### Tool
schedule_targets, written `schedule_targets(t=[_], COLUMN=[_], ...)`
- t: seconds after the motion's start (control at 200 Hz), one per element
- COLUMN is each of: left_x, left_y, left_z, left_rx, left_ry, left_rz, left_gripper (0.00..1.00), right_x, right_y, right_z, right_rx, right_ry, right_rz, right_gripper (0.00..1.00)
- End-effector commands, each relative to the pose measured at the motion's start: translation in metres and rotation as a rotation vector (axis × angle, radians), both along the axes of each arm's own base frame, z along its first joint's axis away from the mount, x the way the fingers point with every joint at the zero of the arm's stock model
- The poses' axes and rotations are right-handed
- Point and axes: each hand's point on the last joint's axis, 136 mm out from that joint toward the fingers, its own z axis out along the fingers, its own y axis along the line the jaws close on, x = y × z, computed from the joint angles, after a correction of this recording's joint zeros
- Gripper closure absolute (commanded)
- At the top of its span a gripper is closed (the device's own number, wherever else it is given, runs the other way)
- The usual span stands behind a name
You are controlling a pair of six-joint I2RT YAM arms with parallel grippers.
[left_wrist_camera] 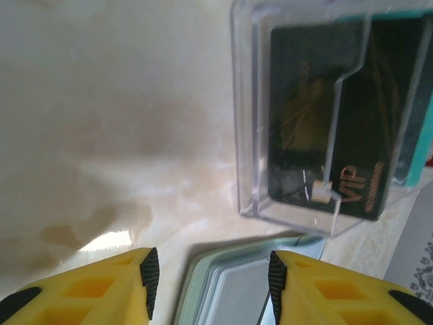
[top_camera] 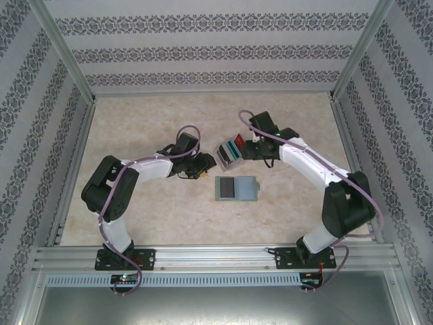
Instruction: Put the credit cards into the card holder
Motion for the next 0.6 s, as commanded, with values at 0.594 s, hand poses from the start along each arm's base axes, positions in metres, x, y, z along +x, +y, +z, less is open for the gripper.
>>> schedule_targets(t=[0.594], left_x=[-0.034], left_y=[-0.042], left_z=[-0.007], left_rx=[-0.071], left_ry=[0.061], left_rz=[-0.118], left_gripper=[0.52], right_x=[-0.077], right_y=[-0.012], right_z=[-0.100], right_rx=[-0.098], right_ry=[0.331], right_rz=[-0.059], right_gripper=[0.49])
